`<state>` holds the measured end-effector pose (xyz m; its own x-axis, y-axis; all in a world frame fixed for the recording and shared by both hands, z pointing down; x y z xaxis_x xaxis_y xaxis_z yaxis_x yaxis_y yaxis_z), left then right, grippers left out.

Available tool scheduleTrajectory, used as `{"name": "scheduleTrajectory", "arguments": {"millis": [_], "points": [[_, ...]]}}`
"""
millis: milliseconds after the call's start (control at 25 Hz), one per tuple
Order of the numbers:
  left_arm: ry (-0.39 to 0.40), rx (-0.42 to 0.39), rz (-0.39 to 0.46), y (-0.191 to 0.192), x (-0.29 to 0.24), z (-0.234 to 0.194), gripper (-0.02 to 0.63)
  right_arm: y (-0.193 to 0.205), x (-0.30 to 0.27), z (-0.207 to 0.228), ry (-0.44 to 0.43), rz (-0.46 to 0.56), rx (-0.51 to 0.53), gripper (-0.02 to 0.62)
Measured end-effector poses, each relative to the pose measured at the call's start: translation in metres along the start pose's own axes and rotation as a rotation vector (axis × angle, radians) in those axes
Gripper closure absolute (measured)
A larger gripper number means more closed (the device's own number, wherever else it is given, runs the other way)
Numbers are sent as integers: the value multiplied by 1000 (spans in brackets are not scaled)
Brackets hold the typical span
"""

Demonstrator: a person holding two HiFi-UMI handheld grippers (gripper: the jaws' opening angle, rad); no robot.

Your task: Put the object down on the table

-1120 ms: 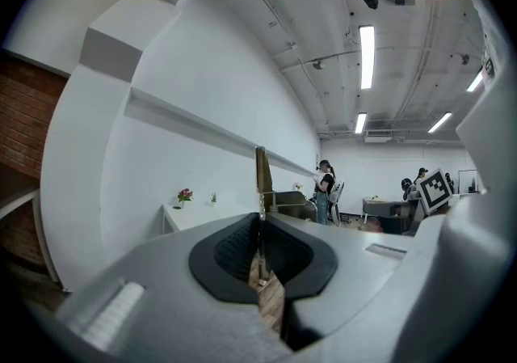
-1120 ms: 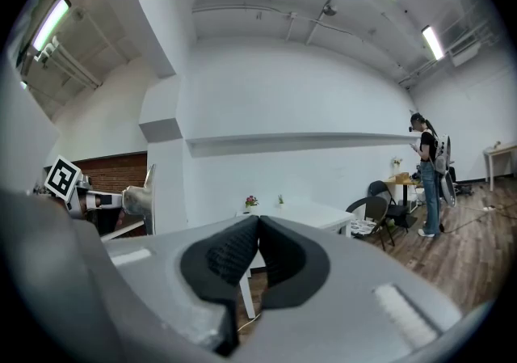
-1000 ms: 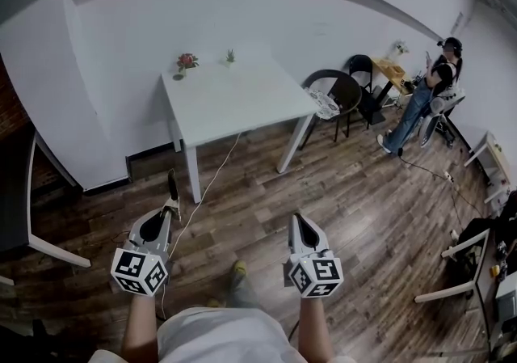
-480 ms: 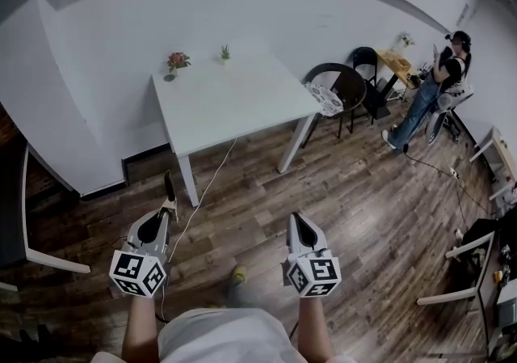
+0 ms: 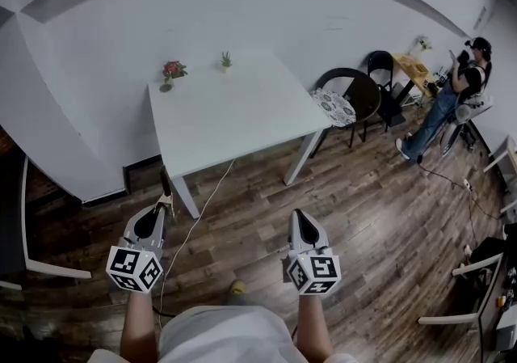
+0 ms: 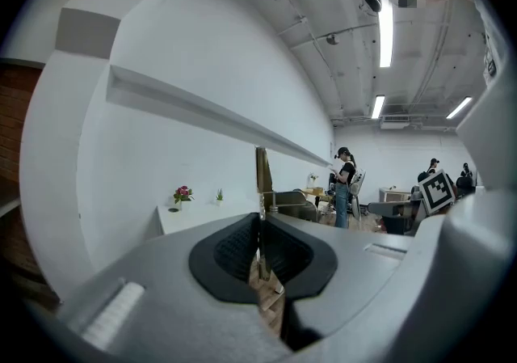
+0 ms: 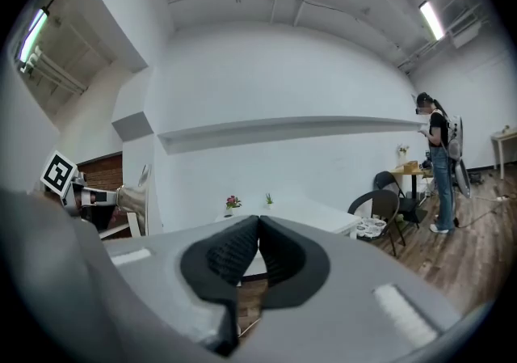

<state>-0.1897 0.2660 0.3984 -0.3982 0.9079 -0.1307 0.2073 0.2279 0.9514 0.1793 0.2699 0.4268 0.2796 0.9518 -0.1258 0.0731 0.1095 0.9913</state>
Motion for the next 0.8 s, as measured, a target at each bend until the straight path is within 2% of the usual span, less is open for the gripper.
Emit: {"name": "scheduleTrajectory", "arguments": {"millis": [200,400,800], "points": [[-7,-17,1,-9,-44,14,595,-4,-39,29,-42,8,-8,592],[-5,-36,-8,-12,-71,24,597,-3,-60,50,-41,12,-38,592],[-9,-15,4,-20,-119,0,595,-6,-113,75,-10,15,-43,592]]}}
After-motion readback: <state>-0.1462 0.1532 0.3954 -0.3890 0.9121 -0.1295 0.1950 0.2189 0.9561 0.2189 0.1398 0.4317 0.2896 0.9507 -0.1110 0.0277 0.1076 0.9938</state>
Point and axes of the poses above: the fingertips, and each gripper's own axes: x backward along the fingers, z to its right, y out of its underside, the point moved 8 cm from there along x, backward along the fingers, and after that the axes turned 11 degrees about x, right-handed, at the moved point
